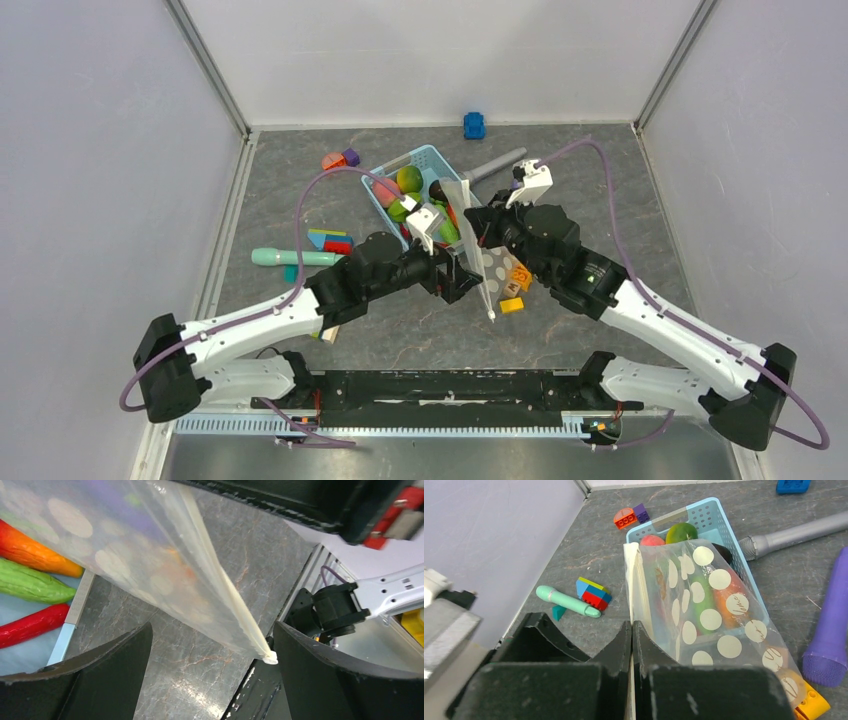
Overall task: Place the food in the zip-top bag and seal the zipper
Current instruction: Open the zipper of the food storage bag at the center of the board.
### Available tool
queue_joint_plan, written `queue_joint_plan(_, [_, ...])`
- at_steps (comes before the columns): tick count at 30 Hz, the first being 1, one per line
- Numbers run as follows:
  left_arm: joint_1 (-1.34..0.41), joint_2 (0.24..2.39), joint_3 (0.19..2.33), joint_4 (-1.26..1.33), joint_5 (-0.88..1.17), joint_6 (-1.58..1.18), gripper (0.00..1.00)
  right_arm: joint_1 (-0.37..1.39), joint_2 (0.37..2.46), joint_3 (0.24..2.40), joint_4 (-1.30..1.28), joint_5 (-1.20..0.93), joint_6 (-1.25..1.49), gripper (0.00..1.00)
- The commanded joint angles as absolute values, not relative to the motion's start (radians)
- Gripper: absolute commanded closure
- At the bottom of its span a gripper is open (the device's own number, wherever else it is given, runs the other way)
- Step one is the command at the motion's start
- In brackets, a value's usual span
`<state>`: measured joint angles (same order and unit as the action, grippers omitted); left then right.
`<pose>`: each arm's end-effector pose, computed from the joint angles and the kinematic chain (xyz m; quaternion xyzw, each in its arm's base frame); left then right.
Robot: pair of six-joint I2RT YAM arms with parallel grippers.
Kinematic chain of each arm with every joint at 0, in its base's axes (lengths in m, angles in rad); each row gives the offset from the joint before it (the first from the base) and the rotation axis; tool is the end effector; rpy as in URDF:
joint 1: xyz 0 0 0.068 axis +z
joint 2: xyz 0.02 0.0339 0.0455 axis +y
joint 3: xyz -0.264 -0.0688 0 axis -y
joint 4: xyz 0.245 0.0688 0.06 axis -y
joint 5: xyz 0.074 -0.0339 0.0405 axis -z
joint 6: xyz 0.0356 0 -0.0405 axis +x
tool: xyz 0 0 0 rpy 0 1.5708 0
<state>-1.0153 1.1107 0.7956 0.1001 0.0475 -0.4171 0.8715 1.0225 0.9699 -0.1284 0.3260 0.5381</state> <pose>0.1364 -0.2229 0.3078 0.2437 0.7397 -0.4256 0.4608 0.1607 0.1734 0.3664 -0.0233 0.7647 0.3144 0.5620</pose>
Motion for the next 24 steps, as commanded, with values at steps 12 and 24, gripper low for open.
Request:
queue_joint_plan(12, [-1.017,1.198,0.821,0.158,-0.027,-0.482,0.14,0.929,1.033,0.933,-0.019,0.516,0.589,1.0])
queue_joint_plan(24, [-1.017,1.238,0.826,0.168,-0.058,-0.484,0.38,0.937,1.022,0.91,0.013,0.509,0.601,1.0])
